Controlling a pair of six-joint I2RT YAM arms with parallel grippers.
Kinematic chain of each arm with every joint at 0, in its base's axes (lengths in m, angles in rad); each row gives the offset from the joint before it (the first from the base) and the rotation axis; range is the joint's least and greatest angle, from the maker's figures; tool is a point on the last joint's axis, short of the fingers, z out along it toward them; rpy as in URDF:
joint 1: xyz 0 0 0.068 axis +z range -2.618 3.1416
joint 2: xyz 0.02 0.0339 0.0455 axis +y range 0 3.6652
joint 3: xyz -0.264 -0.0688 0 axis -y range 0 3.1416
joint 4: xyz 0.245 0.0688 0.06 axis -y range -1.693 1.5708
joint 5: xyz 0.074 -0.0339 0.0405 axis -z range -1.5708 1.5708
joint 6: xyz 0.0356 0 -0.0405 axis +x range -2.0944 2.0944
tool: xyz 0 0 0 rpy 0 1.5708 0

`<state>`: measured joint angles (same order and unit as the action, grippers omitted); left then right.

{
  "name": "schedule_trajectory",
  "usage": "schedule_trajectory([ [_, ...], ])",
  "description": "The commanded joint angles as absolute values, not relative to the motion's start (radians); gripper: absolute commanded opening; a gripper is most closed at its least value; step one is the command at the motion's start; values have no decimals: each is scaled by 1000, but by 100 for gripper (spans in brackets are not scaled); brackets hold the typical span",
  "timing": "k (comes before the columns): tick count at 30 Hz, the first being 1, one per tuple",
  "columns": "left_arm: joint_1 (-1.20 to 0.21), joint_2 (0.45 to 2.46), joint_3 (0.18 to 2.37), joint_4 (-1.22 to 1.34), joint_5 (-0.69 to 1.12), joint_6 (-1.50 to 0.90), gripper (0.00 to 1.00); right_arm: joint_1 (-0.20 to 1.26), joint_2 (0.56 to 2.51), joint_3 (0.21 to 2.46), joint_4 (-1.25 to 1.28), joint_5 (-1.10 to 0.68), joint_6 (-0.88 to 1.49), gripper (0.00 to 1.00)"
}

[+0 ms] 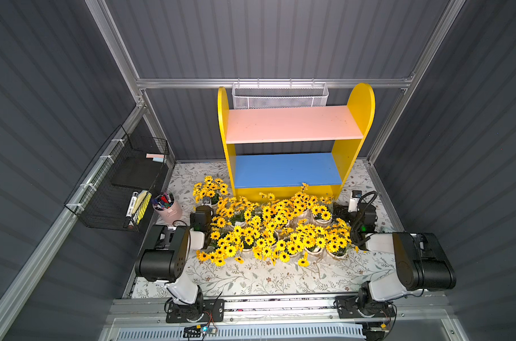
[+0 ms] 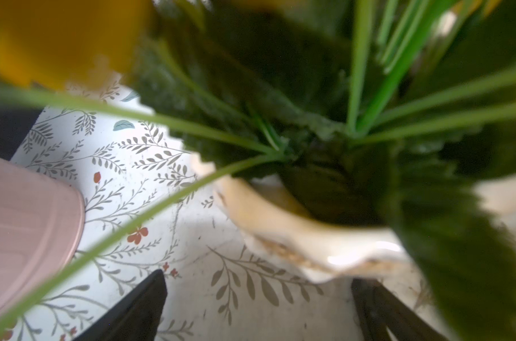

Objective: Take the sunflower pots off the shelves
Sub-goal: Reset both arms

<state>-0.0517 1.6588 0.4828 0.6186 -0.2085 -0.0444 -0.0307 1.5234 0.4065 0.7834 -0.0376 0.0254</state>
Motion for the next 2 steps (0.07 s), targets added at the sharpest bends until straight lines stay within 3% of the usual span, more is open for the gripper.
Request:
schedule_trajectory([
  [1,-60,1700,464,455,-193,0,99,-26,1516,421,785,-32,15,99],
  [2,-60,1698,463,456,-193,0,100,-26,1516,421,785,-32,15,99],
])
